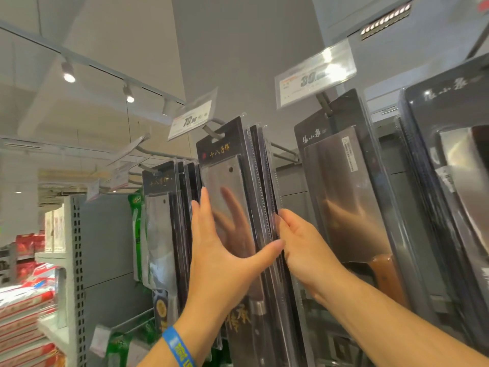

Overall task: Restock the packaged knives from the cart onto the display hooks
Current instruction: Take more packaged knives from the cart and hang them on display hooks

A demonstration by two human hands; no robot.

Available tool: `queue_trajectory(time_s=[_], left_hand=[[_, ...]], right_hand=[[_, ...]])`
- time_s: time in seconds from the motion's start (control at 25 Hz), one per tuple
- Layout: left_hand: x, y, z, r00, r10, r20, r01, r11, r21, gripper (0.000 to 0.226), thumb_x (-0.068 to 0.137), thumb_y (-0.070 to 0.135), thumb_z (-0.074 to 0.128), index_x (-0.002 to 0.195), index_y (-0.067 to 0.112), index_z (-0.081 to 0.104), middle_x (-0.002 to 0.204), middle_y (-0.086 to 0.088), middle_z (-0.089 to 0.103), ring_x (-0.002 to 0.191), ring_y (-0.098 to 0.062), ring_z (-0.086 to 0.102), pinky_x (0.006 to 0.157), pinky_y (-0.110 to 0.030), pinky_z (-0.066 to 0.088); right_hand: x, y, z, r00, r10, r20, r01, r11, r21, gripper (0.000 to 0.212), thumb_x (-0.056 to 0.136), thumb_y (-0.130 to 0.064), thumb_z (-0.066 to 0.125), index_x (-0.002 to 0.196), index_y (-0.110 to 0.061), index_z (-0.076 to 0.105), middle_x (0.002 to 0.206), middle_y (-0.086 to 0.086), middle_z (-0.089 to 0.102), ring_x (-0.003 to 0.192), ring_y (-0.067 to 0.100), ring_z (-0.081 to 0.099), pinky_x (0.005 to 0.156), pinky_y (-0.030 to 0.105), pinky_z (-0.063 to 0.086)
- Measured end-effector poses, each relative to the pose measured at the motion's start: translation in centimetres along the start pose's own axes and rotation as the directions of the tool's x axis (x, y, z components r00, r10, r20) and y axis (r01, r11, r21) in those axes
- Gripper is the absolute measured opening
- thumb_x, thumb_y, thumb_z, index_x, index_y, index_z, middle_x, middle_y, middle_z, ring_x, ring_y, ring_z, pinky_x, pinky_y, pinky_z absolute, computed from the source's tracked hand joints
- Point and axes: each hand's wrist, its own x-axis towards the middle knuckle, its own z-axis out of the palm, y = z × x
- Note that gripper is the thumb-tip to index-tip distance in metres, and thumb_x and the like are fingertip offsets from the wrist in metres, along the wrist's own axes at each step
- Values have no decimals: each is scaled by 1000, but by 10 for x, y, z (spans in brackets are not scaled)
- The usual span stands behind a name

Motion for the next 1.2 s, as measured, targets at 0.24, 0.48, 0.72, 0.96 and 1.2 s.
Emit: queue_trajectory(time_s=[0.24,0.48,0.72,0.96,1.2], left_hand=[[4,1,2,1000,-23,-10,24,992,121,122,48,85,72,139,73,-7,159,31,-10,132,21,-11,105,-24,12],[6,-2,-7,999,-7,39,0,985,173,128,51,86,72,150,56,-3,165,13,-8,138,6,0,106,-23,14],[-25,9,-9,963,239,-124,-231,970,77,88,75,69,65,149,33,34,161,0,25,145,3,16,116,-23,19],[-77,53,55,992,126,19,-111,930,-350,2,89,38,63,87,38,63,81,16,66,65,-4,59,64,-10,43],[-124,122,145,864,137,484,180,813,-553,10,89,28,67,94,36,71,82,11,75,77,-12,71,78,-33,57]], right_hand=[[-2,-6,1,999,42,4,-42,998,43,28,108,-46,40,86,-47,58,71,-56,53,73,-40,44,62,-2,39],[-25,-23,-7,981,28,-190,-32,999,-20,25,109,-46,37,106,-40,61,109,-22,67,112,-2,62,107,29,46],[-95,-41,-37,916,-126,-382,40,973,-227,19,98,-51,49,99,-42,66,99,-22,73,91,0,69,83,27,52],[-181,-68,-123,881,-30,-473,-132,943,-306,22,107,-26,51,96,-25,71,76,0,75,49,13,60,49,15,42],[-248,-106,-226,721,13,-693,-340,878,-337,24,106,-20,52,92,-17,71,72,5,72,48,16,56,44,15,39]])
